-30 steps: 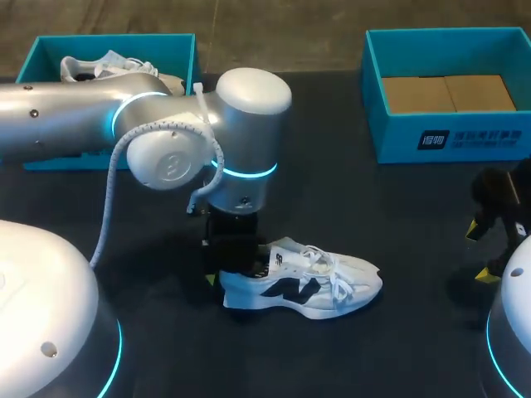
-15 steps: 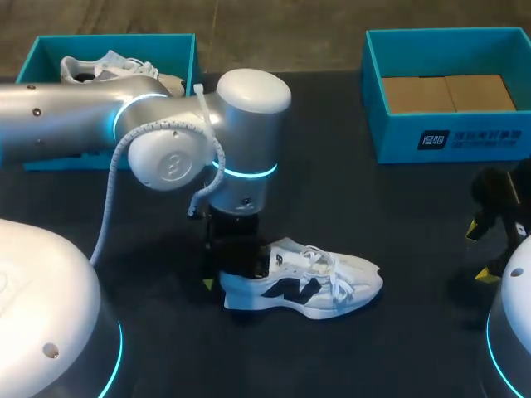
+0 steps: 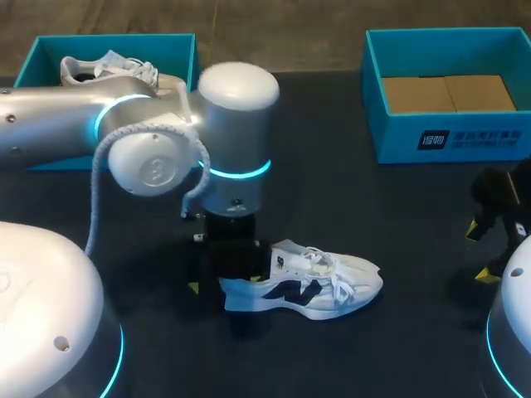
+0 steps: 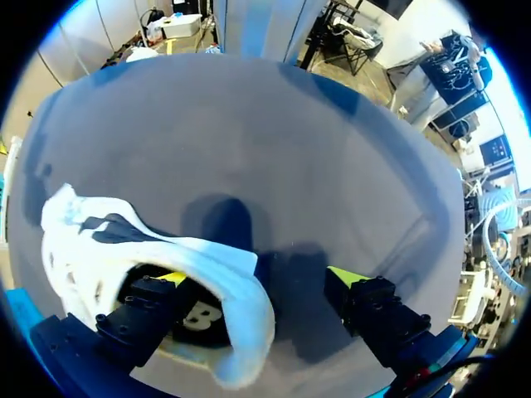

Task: Take the shoe out of the shoebox, open the shoe tongue, remove and reinsert the insole, then place the shoe into the shoebox

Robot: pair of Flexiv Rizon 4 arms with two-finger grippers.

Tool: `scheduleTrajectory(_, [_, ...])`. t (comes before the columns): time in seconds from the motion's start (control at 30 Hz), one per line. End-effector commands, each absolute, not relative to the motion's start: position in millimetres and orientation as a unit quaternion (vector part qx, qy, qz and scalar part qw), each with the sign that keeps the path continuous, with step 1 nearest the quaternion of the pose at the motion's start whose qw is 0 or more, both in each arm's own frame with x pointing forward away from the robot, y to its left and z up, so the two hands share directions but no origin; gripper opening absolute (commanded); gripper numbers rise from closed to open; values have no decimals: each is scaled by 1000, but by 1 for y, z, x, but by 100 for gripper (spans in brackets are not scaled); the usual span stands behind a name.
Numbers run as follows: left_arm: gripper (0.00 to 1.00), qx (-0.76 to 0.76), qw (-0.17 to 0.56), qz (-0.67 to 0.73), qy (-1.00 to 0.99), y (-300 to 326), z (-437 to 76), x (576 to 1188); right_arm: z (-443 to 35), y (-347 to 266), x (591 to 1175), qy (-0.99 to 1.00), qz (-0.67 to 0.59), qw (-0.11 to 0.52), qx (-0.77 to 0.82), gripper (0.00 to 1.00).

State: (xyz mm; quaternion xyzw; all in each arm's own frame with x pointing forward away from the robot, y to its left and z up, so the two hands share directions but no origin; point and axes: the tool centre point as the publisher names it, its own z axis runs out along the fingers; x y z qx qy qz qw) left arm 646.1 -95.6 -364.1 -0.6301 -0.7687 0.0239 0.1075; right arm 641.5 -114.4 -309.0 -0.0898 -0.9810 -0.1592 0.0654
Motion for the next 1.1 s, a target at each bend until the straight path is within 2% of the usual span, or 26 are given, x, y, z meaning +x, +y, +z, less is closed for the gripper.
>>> scheduleTrajectory(0.03, [100,-630,61,66,-772,-63,-323,637,-309,-114,640,-981,-158,65,-90,100])
scheduleTrajectory(0.3, [100,-605,74,145,-780,-42,-284,638,-309,-114,640,-981,-158,65,-90,100])
scheduleTrajectory(0.8, [100,-492,64,342,-798,25,-256,622,-309,-114,640,-981,-158,65,-90,100])
scheduleTrajectory(1.1, [100,-496,63,334,-799,30,-252,619,-309,-114,640,-981,-158,65,-90,100])
